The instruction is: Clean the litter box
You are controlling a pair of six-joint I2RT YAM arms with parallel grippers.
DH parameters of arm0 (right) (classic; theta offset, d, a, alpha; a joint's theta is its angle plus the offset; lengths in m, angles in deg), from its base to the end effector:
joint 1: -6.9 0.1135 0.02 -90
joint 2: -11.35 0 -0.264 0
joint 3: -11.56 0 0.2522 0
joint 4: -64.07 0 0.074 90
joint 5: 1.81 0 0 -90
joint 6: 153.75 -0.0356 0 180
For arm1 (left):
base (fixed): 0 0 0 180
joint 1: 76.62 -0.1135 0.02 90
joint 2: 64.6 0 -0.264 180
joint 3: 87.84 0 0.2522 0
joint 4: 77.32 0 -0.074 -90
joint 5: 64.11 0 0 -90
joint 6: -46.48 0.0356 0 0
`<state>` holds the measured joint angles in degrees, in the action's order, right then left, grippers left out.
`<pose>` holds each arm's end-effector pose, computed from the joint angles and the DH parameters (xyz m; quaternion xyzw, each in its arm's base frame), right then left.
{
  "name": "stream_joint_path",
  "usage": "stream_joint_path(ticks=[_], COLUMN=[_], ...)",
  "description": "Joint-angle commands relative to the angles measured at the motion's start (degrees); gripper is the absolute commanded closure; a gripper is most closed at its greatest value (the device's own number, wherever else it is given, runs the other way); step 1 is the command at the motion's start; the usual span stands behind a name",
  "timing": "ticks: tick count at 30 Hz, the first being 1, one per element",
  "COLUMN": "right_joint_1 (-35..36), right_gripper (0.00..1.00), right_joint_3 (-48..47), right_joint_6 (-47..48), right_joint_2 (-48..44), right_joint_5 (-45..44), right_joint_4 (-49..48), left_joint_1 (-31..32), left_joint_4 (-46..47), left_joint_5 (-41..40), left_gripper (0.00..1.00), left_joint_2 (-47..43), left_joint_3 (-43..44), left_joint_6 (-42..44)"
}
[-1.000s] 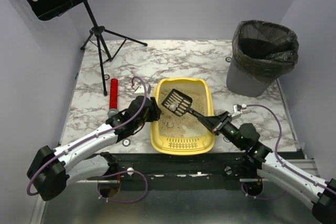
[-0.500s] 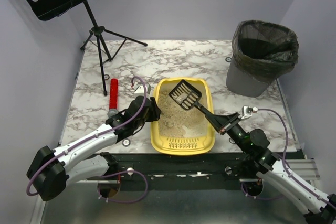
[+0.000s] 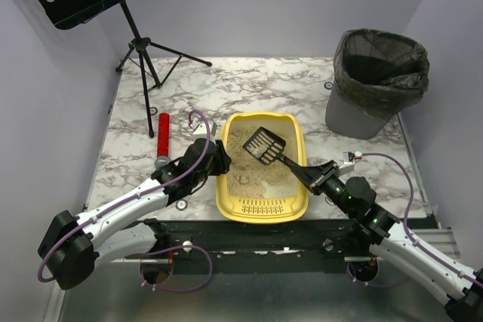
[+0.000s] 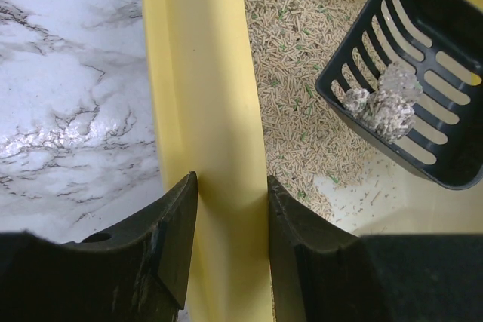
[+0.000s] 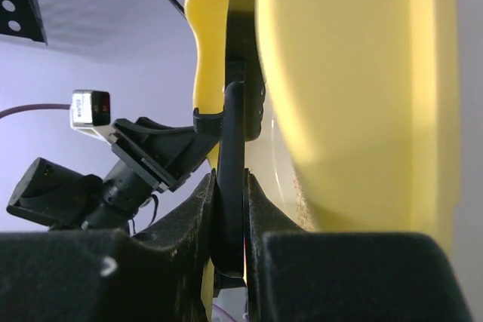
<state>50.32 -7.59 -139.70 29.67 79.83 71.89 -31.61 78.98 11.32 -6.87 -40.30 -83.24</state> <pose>0.0980 0.0856 0.1868 0.2556 0.7035 0.5430 0.3807 0.1600 -0.1473 0.2316 -0.0192 0.8772 -0.2317 0.4201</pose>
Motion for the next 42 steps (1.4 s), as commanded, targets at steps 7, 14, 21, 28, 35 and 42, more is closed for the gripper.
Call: stream_joint_path(ticks=[7,14,21,28,35,42], right_joint_1=[0.2,0.2,0.2,-0.2,-10.1,-24.5], right_gripper=[0.99,0.99,0.99,1.00,1.00,1.00], right_joint_3=[-18.9,-13.7,-5.6,-13.8,-27.6,-42.7], right_joint_6=[12.9,7.8,1.6,5.1,9.9,12.1], right_joint_2=[4.8,5.6,7.9,10.2,14.5,20.2], right_joint_5=[-4.9,0.0,2.4,-1.2,4.0,5.3], right_joint_4=[8.5,8.6,-2.4,-0.8,2.3,4.2], left_joint_1=[0.0,0.0,0.0,0.0,0.0,0.0], left_joint_4=[-2.5,-1.9,-2.2,-2.4,-2.5,-2.4], left_joint_5=[0.4,1.4,0.9,0.8,0.6,1.4], left_gripper=[0.54,0.54,0.54,0.54,0.54,0.54], left_joint_2=[-2.2,-2.2,-2.2,-2.6,-3.8,-4.2], left_joint_3=[-0.9,-1.2,-1.2,-1.2,-1.4,-1.7], left_joint_6=[0.3,0.2,0.1,0.2,0.1,-0.1])
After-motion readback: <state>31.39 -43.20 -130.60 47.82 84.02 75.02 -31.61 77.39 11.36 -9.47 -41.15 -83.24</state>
